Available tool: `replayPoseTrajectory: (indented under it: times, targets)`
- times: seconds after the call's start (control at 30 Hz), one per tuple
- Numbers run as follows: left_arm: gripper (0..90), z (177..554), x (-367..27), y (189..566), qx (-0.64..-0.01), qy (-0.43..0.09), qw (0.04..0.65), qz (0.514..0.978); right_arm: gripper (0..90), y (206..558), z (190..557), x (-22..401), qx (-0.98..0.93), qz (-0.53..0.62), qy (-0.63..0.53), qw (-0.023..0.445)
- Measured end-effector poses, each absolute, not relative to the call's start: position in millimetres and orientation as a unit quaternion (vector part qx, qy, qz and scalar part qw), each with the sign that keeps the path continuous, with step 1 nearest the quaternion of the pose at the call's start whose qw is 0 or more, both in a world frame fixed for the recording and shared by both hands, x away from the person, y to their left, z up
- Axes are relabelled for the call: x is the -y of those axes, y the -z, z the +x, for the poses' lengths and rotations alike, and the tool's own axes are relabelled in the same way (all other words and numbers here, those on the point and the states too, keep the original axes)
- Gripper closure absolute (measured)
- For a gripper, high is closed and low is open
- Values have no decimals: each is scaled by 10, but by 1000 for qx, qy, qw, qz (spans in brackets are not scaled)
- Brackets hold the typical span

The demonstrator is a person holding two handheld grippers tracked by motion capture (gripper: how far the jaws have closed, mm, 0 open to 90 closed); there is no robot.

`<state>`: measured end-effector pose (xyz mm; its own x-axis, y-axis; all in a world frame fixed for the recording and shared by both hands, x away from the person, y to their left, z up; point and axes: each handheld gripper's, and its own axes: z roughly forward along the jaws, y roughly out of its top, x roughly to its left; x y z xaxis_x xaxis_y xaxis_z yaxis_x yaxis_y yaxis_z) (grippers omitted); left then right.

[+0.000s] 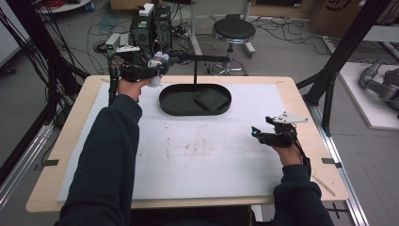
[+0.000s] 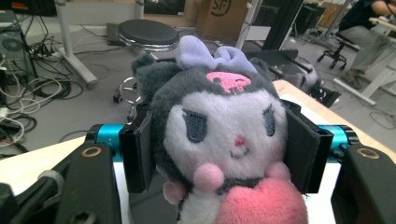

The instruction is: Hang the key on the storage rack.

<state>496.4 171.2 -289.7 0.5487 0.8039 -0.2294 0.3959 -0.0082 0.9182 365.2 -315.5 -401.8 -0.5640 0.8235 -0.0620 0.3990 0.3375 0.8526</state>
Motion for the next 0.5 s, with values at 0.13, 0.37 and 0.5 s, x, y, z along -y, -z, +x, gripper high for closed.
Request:
replayPoseTrajectory:
  times: [0.13, 0.37, 0.5]
  targets:
    - [363, 5077, -1656, 2905, -440, -184, 552, 684, 257, 4013, 3648, 3174, -776, 395, -426, 248]
    - [363, 5225, -1639, 2901, -453, -192, 558, 669, 256, 4008, 3632, 3218, -772, 398, -429, 248]
    - [363, 5243, -1680, 2945, -469, -206, 541, 668, 257, 4016, 3630, 3234, -771, 401, -428, 247]
